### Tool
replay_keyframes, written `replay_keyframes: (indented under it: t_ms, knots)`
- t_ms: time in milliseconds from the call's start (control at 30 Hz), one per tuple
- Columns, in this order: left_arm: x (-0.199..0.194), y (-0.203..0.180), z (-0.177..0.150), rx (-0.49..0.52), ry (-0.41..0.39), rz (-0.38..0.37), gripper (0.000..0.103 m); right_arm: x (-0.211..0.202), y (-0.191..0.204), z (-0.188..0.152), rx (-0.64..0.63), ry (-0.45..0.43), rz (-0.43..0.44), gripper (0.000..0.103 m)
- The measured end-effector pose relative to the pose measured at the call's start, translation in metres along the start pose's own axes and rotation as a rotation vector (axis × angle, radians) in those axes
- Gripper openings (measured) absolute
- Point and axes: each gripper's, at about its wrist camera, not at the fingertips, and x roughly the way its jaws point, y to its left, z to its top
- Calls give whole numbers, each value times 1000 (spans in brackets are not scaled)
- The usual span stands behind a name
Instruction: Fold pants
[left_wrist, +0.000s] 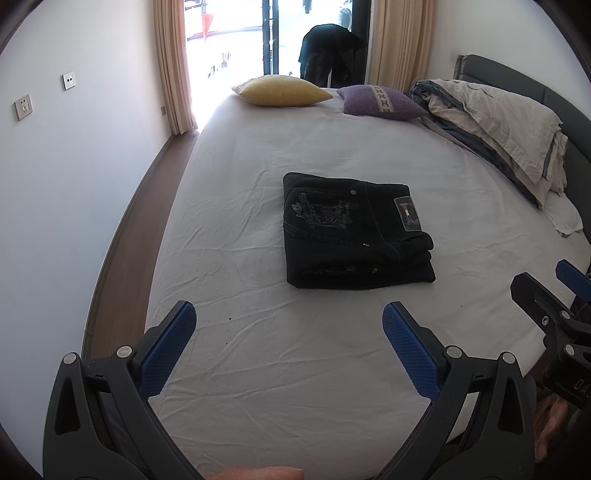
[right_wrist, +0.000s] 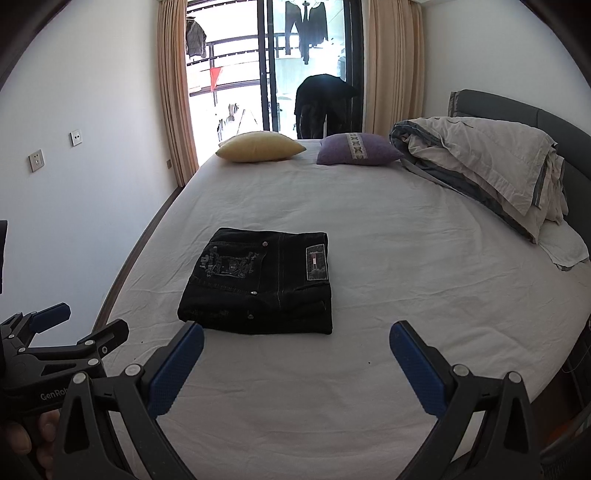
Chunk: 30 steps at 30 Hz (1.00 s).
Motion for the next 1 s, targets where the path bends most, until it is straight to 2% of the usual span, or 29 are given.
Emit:
replay_keyframes:
  t_ms: [1000]
  knots:
    - [2, -4, -4, -4, 11, -1, 103, 2, 1, -2, -3, 6, 3, 103]
